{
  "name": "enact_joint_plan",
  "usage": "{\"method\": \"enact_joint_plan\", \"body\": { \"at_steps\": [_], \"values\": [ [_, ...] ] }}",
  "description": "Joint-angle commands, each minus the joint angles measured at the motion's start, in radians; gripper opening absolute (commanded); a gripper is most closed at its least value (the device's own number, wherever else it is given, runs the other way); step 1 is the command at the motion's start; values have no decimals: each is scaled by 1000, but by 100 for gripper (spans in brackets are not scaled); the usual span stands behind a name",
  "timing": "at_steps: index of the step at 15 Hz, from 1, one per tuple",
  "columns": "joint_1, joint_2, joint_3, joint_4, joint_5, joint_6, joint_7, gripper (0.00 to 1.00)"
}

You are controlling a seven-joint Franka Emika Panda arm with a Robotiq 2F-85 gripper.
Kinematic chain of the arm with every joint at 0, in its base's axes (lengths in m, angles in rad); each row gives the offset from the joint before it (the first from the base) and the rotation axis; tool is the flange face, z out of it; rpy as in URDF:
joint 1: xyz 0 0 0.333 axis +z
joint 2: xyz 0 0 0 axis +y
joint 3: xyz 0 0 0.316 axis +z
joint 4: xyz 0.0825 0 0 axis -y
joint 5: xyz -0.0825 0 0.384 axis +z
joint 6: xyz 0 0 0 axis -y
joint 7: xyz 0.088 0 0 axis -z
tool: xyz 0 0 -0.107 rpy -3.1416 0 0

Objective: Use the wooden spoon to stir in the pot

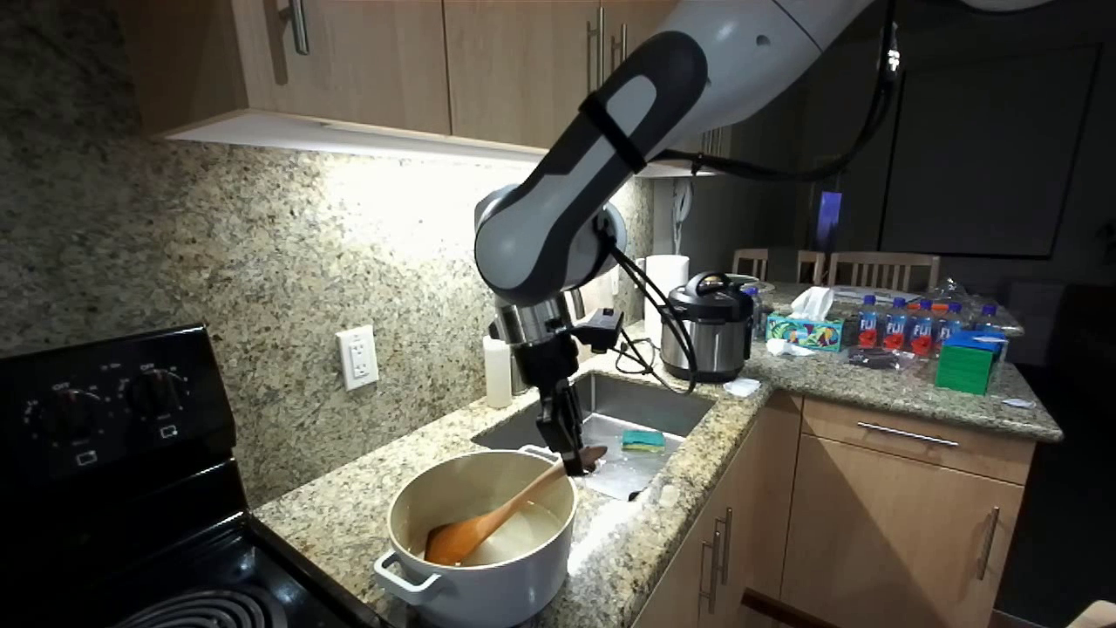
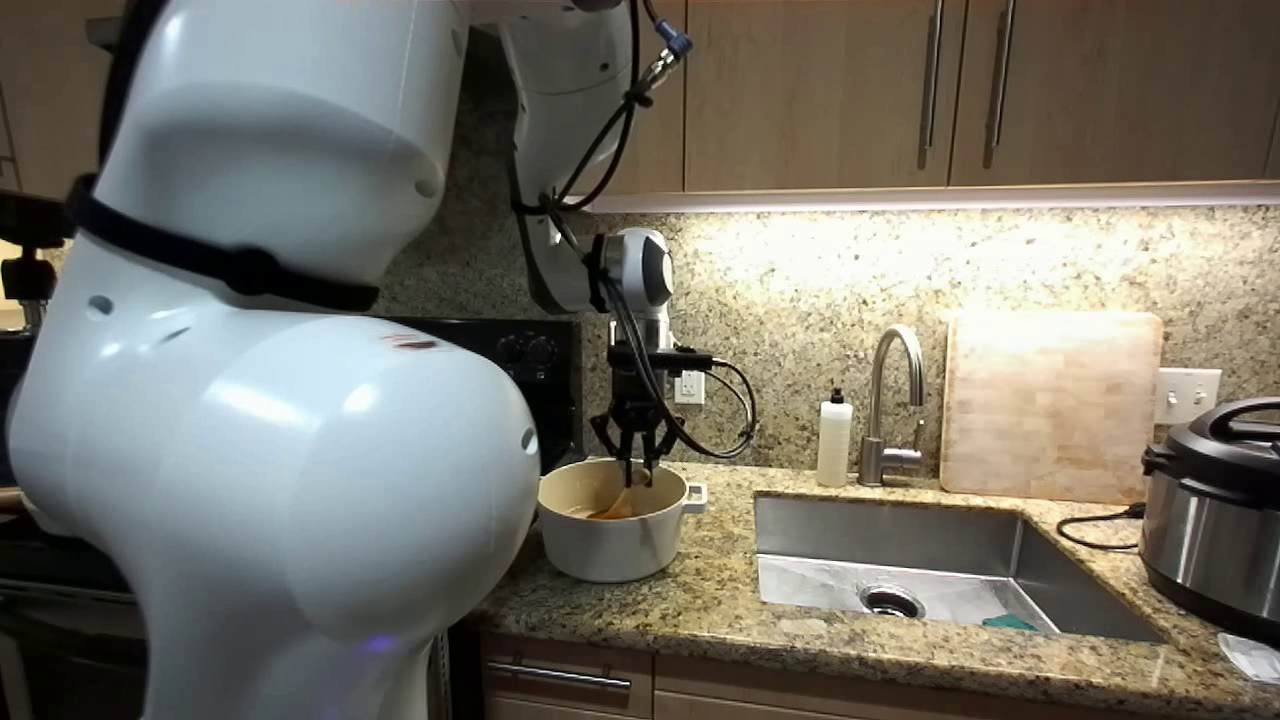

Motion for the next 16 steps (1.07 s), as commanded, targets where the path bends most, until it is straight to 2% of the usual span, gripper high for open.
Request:
{"method": "enact_joint_plan", "body": {
  "at_steps": [1, 4, 7, 11, 16],
  "values": [
    [8, 7, -7, 42, 13, -50, 56, 10],
    [21, 39, 2, 70, -3, -94, 40, 10],
    [26, 26, 6, 31, -6, -86, 29, 9],
    [22, -50, -1, -61, -2, -35, 62, 9],
    [23, -160, -21, -149, -15, -46, 165, 9]
  ]
}}
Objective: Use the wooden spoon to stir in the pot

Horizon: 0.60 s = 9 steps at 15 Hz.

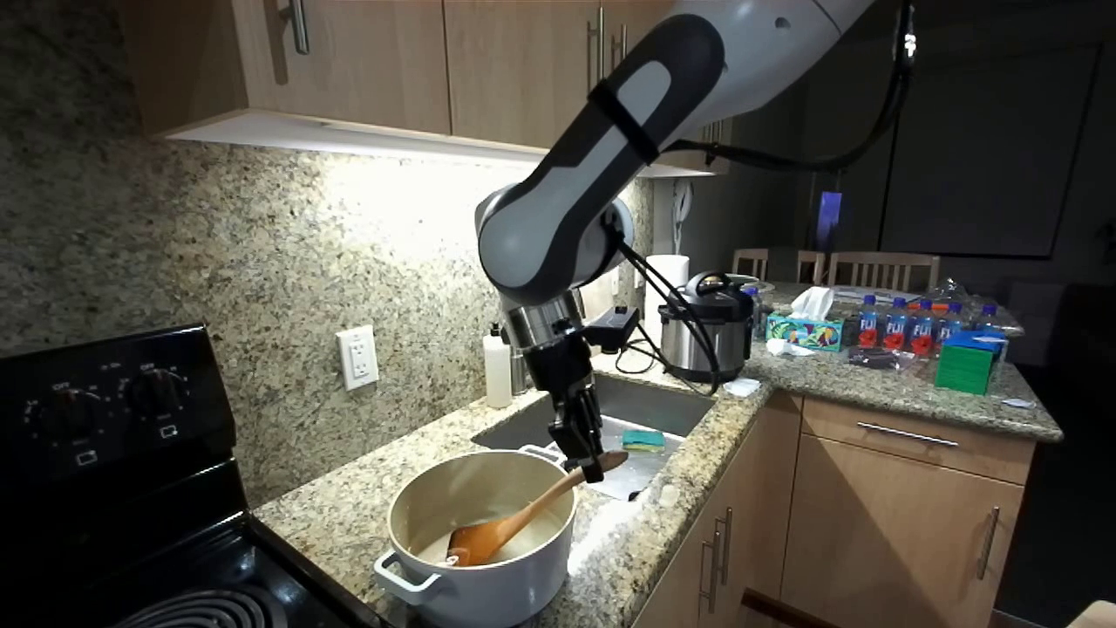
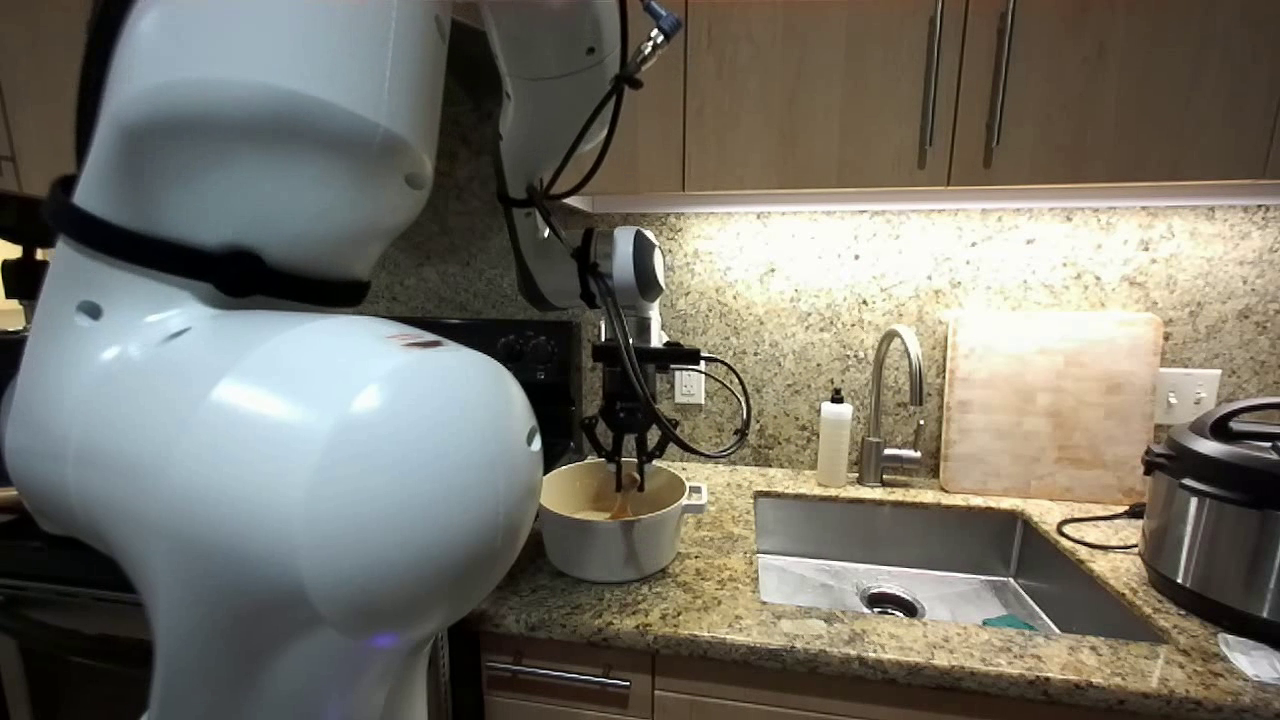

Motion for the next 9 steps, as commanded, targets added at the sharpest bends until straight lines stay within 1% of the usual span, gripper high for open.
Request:
{"method": "enact_joint_plan", "body": {
  "at_steps": [1, 5, 7, 9],
  "values": [
    [-1, -124, -13, -98, -21, 1, 83, 9],
    [6, -140, -20, -66, -62, -68, 138, 10],
    [16, -117, -14, -25, -103, -116, 172, 10],
    [28, -74, -7, 38, -138, -189, 197, 10]
  ]
}}
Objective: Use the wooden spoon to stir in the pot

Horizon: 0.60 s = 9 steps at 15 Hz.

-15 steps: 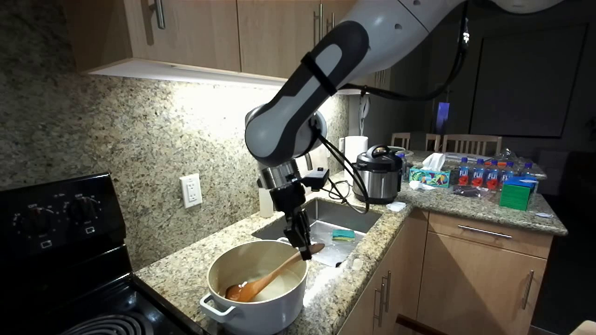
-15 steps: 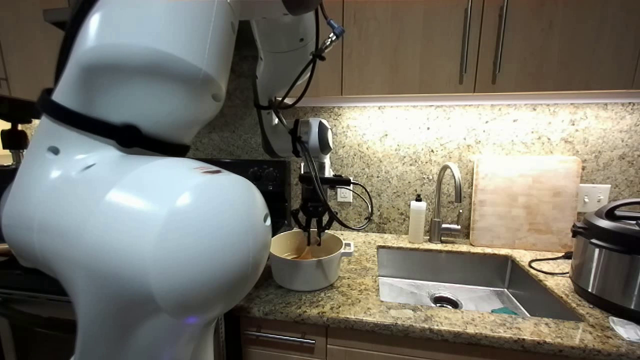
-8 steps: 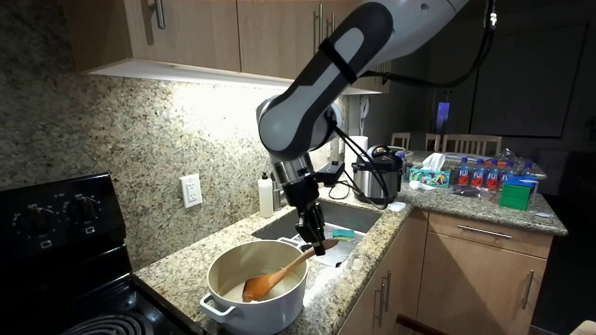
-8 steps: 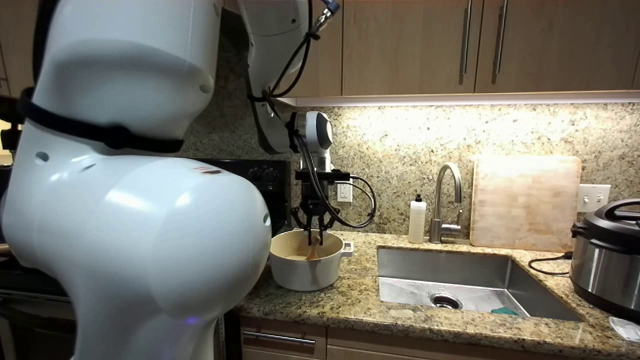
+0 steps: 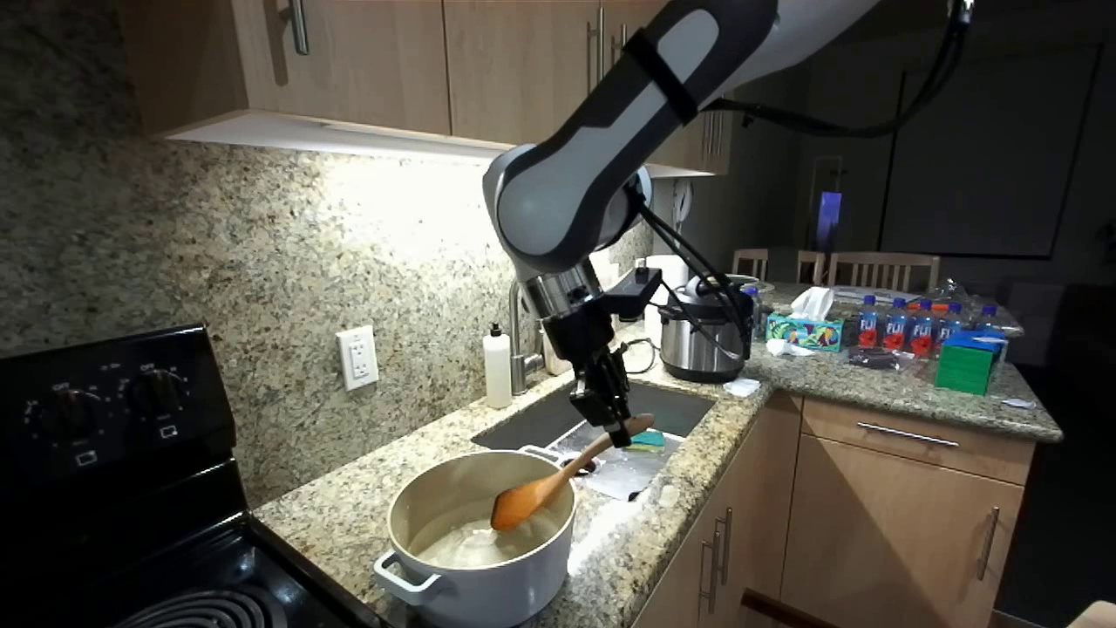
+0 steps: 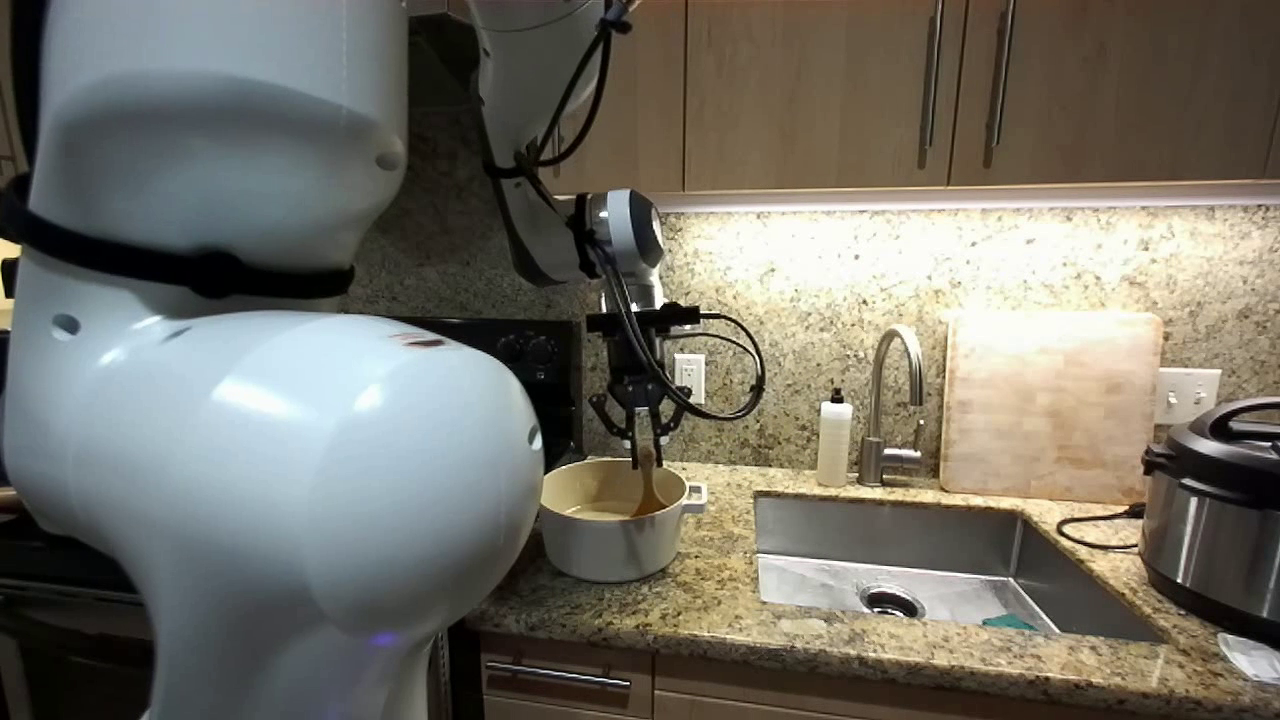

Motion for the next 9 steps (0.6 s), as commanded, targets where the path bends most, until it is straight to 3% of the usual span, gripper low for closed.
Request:
{"method": "enact_joint_plan", "body": {
  "at_steps": [1, 9],
  "values": [
    [26, 59, 12, 101, -64, -132, 66, 10],
    [78, 244, 25, 327, -86, -297, 48, 10]
  ]
}}
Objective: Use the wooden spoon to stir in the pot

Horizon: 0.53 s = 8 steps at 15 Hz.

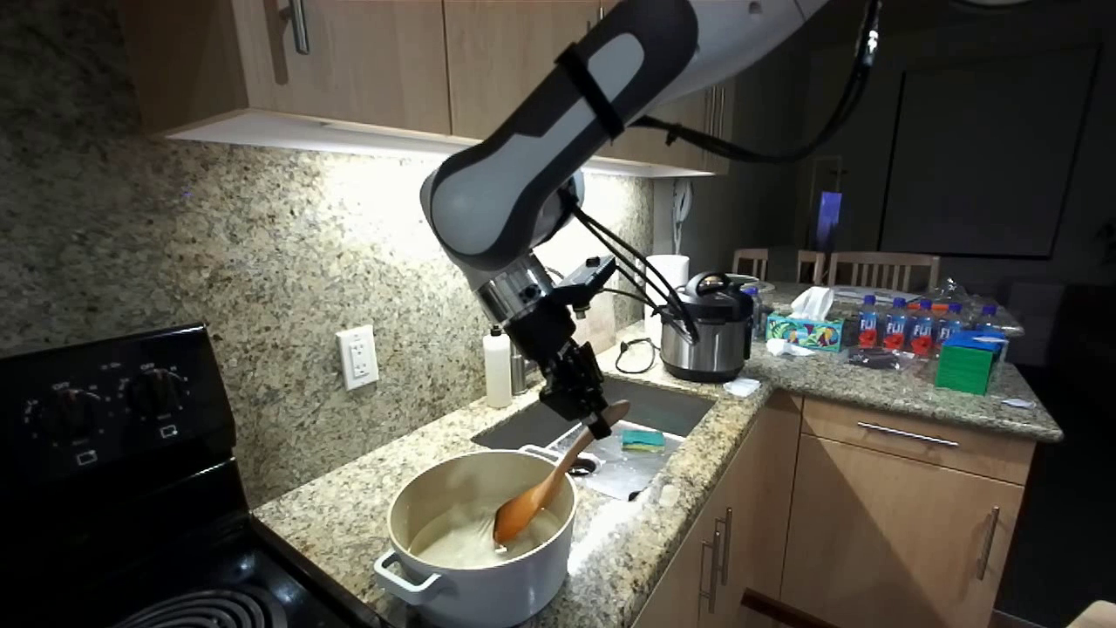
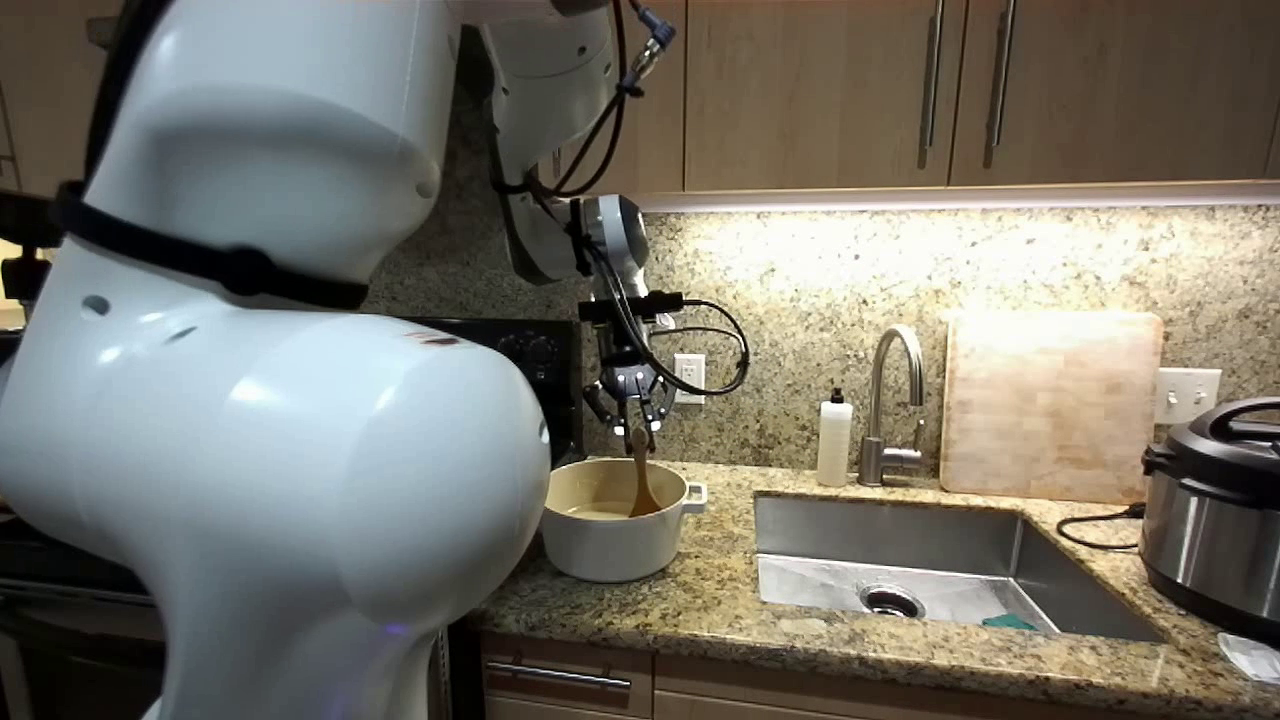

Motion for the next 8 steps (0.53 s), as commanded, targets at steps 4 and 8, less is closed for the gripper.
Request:
{"method": "enact_joint_plan", "body": {
  "at_steps": [4, 8],
  "values": [
    [34, 150, 9, 159, -11, -65, -21, 10],
    [50, 196, 13, 203, -12, -63, -36, 10]
  ]
}}
